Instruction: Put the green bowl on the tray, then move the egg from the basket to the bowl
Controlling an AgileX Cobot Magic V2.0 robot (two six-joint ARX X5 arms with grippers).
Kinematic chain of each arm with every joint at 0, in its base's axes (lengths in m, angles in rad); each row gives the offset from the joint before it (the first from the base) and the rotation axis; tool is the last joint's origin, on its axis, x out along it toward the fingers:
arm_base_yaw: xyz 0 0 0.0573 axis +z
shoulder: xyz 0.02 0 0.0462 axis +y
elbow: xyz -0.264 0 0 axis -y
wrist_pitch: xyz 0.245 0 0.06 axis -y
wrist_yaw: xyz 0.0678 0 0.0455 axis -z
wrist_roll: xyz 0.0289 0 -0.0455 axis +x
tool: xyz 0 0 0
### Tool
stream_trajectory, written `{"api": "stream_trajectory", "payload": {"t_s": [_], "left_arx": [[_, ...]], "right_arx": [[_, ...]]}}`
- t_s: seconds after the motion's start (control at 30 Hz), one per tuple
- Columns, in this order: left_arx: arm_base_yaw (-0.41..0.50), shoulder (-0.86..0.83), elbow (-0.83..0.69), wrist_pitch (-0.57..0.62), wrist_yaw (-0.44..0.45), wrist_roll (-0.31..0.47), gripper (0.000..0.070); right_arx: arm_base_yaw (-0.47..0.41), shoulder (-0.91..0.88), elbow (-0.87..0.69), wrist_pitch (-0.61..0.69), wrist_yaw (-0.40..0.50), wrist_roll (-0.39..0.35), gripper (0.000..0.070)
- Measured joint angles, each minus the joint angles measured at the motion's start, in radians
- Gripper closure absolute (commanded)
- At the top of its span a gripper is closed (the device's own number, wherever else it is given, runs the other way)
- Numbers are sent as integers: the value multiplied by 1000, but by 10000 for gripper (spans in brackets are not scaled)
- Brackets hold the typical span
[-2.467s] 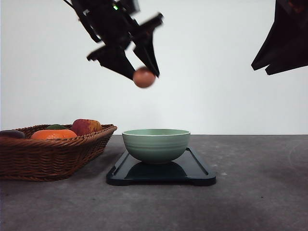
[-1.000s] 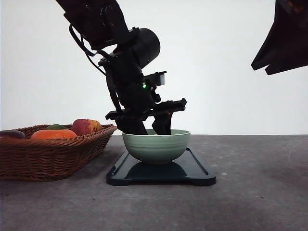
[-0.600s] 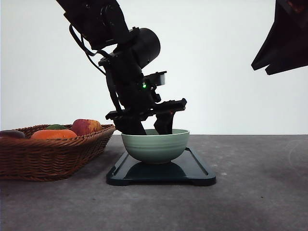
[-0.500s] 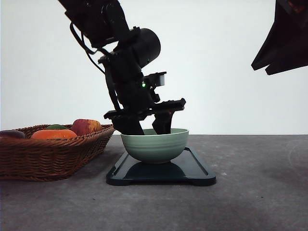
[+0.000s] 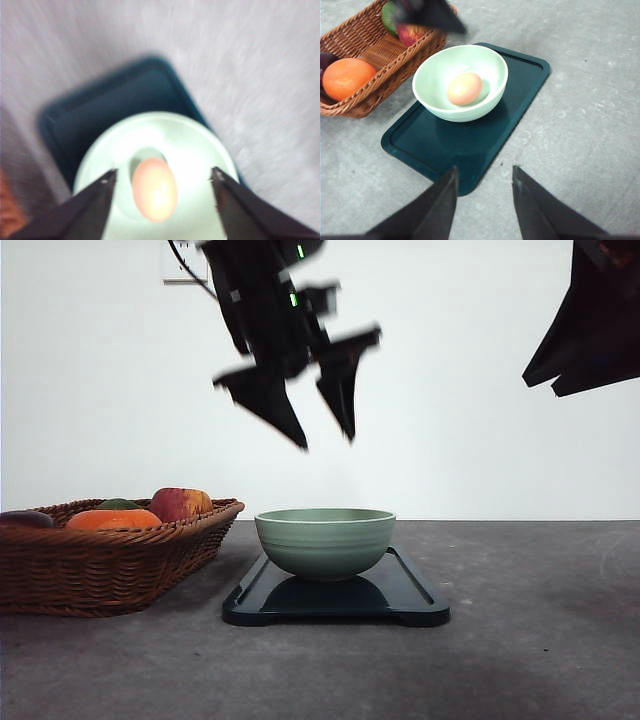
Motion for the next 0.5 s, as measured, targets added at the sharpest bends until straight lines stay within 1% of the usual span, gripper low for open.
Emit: {"api": "stream_trajectory", "payload": {"t_s": [0.13, 0.33, 0.5], "left_arx": [[21, -122, -89, 54, 0, 0, 227], [51, -340, -371, 160, -2, -3, 228], [79, -540, -579, 197, -2, -10, 228]], "right_arx": [[0, 0, 0, 0, 0, 0, 487], [0, 0, 0, -1, 0, 0, 487], [0, 0, 0, -1, 0, 0, 487]]}}
